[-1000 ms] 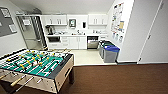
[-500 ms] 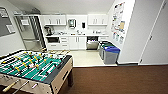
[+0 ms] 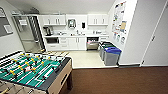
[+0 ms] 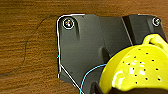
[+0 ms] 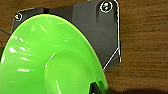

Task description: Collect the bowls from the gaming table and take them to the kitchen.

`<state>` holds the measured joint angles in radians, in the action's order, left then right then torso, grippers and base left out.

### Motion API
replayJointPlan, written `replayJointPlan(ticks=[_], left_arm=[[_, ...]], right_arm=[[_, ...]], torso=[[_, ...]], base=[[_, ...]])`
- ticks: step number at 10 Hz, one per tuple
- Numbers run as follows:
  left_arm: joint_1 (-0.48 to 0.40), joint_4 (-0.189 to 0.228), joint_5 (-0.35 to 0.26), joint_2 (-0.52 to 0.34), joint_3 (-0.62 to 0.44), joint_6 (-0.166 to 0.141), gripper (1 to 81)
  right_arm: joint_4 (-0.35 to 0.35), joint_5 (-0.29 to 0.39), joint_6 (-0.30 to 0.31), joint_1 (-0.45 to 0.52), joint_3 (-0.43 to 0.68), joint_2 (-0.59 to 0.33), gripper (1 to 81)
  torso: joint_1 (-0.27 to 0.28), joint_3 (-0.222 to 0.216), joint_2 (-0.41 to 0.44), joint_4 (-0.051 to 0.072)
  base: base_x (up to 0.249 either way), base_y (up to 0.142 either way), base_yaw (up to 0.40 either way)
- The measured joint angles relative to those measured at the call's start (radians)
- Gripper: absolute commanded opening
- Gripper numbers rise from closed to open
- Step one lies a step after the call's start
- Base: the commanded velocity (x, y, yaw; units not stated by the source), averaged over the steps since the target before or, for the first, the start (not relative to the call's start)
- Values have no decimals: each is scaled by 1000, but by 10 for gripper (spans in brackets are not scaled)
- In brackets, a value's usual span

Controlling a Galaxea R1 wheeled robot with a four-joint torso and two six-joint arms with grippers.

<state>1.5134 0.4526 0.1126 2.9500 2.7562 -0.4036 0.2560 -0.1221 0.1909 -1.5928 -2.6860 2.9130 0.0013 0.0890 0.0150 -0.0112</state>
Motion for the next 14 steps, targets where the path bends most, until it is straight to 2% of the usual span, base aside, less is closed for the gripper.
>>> replayJointPlan(ticks=[14], left_arm=[[3, 0, 2, 5, -1, 0, 10]], right_arm=[[0, 4, 0, 2, -5, 5, 10]], torso=[[-1, 0, 0, 0]], base=[[179, 0, 0]])
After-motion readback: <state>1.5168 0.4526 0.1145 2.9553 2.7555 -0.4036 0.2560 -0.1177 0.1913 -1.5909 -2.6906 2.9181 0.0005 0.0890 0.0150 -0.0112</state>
